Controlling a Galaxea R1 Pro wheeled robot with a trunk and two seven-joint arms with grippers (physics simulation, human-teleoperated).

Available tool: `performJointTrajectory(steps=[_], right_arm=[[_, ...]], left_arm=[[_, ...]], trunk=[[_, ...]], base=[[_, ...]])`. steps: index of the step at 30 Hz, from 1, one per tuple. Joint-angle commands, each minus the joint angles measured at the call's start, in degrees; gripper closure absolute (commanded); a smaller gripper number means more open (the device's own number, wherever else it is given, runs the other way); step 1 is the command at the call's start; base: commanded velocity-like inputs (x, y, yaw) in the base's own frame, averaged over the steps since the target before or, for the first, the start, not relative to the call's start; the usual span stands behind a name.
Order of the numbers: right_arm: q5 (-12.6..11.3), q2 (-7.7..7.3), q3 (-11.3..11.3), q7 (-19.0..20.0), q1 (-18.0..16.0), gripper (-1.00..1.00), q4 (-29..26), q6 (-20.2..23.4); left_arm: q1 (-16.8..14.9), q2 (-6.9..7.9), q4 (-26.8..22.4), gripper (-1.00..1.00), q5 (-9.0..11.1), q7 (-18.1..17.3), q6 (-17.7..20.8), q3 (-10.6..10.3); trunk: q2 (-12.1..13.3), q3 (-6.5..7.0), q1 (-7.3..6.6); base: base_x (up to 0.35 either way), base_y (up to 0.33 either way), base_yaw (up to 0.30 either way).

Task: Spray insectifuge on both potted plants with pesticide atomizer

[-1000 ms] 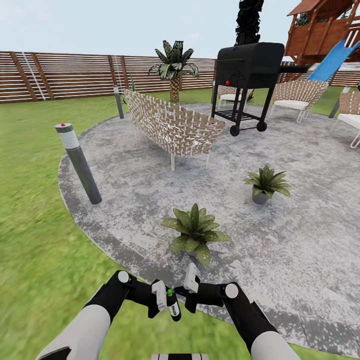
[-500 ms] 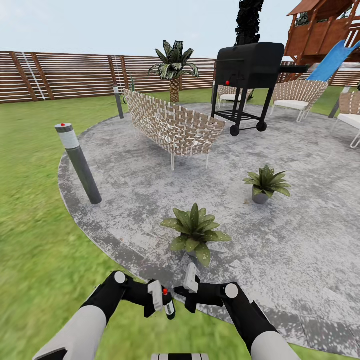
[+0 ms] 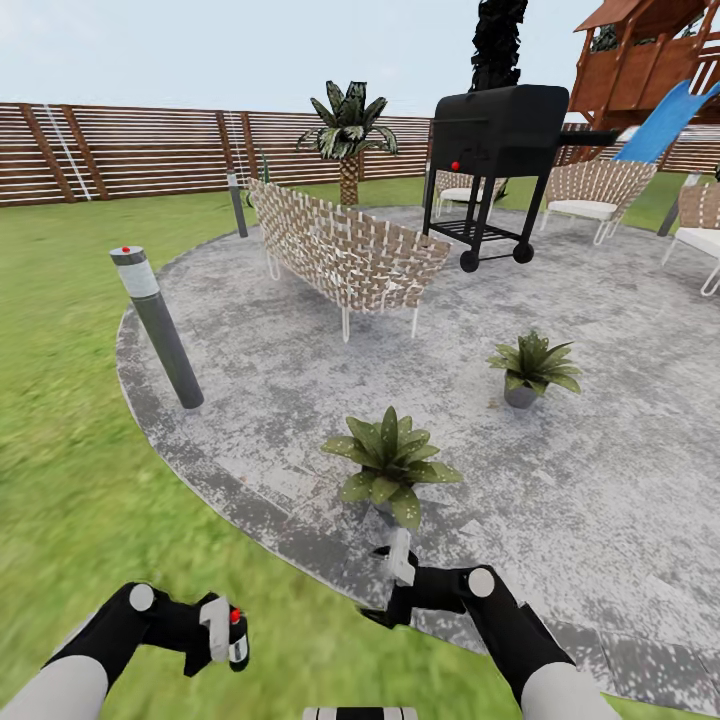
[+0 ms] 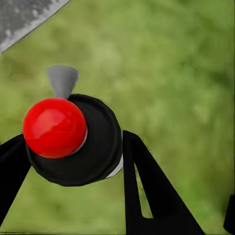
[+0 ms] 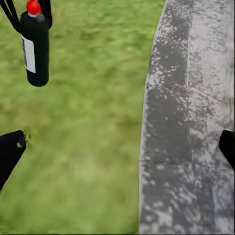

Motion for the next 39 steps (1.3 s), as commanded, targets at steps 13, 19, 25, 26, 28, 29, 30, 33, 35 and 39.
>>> performJointTrajectory(steps=[13,19,25,26,28,29,30,33,35,39], right_arm=[[-3.49,-12.04,-8.82,-69.83,1.89,-1.00,38.28,-5.76],[-20.23,-11.61,-10.71,-74.43,5.70,-1.00,39.29,-13.43],[-21.88,-9.79,-10.69,-74.32,5.96,-1.00,39.39,-13.74],[-21.89,-9.74,-10.69,-74.31,5.96,-1.00,39.37,-13.75],[-21.91,-9.69,-10.73,-74.35,5.96,-1.00,39.35,-13.76],[-21.91,-9.67,-10.74,-74.46,5.96,-1.00,39.33,-13.76],[-21.92,-9.67,-10.73,-74.51,5.96,-1.00,39.30,-13.76],[-21.98,-9.62,-10.70,-74.40,5.96,-1.00,39.36,-13.61],[-22.00,-9.59,-10.73,-74.41,5.98,-1.00,39.40,-13.51],[-22.01,-9.24,-10.75,-74.39,6.90,-1.00,39.43,-13.42]], left_arm=[[5.55,-0.12,23.65,1.00,34.42,53.72,-5.43,5.72],[9.57,0.19,23.69,1.00,45.04,58.28,-9.90,5.70],[9.73,-0.14,23.79,1.00,45.11,64.19,-10.10,5.34],[9.73,-0.13,23.79,1.00,45.10,64.25,-10.12,5.34],[9.74,-0.12,23.80,1.00,45.10,64.33,-10.13,5.29],[9.74,-0.12,23.80,1.00,45.10,64.35,-10.13,5.28],[9.74,-0.12,23.80,1.00,45.10,64.35,-10.12,5.27],[9.74,-0.04,23.80,1.00,45.10,64.36,-10.12,5.26],[9.74,0.00,23.80,1.00,45.10,64.36,-10.13,5.31],[9.78,0.14,23.76,1.00,45.10,64.36,-10.18,5.42]], trunk=[[-0.02,-0.04,-0.01],[-0.02,-0.04,-0.01],[-0.02,-0.04,-0.01],[-0.02,-0.04,-0.01],[-0.02,-0.04,-0.01],[-0.02,-0.04,-0.01],[-0.02,-0.04,-0.01],[-0.02,-0.04,-0.01],[-0.02,-0.04,-0.01],[-0.02,-0.04,-0.01]], base=[[0.000,0.000,0.000],[0.000,0.000,0.000],[0.000,0.000,0.000],[0.000,0.000,0.000],[0.000,0.000,0.000],[0.000,0.000,0.000],[0.000,0.000,0.000],[0.000,0.000,0.000],[0.000,0.000,0.000],[0.000,0.000,0.000]])
